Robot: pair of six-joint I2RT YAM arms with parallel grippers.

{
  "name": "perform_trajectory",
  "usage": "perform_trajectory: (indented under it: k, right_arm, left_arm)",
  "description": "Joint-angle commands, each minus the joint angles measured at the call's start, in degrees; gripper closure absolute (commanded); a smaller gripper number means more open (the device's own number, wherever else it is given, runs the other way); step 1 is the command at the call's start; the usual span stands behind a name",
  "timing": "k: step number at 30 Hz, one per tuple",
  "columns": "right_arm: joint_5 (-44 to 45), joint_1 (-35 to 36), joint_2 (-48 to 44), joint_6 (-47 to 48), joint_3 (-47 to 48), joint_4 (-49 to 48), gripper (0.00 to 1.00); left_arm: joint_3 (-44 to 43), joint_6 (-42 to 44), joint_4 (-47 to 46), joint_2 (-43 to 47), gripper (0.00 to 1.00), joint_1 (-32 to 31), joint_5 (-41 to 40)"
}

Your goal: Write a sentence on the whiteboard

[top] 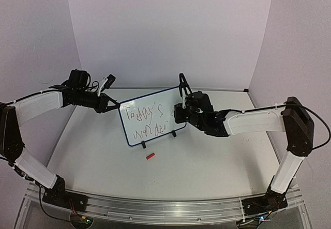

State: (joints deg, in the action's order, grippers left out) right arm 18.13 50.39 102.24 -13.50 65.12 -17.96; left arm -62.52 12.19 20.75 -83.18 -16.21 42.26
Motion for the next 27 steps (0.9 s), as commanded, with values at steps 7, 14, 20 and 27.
perform_trajectory:
  k: [7,14,20,27]
  right_arm:
    - [-3.22,-0.07,1.92,-0.11,0.45,-0.29,1.00]
    - [-0.84,1.46,3.89,-0.62,-1.20,1.11,1.00]
    - [-0.35,1.79,6.69,-1.13,-1.43,1.34,1.00]
    - [-1.42,2.13,5.76,-1.65,-1.83,1.34,1.00]
  left_arm:
    - [-1.56,0.74,0.67,1.35,1.00,-0.32,0.02]
    - [-1.55,0.74,0.68,1.26,1.00,-0.37,0.02]
    - [-1.49,0.76,0.64,1.26,1.00,-0.32,-0.07]
    - [-1.52,0.83,0.75,1.26,1.00,-0.33,-0.16]
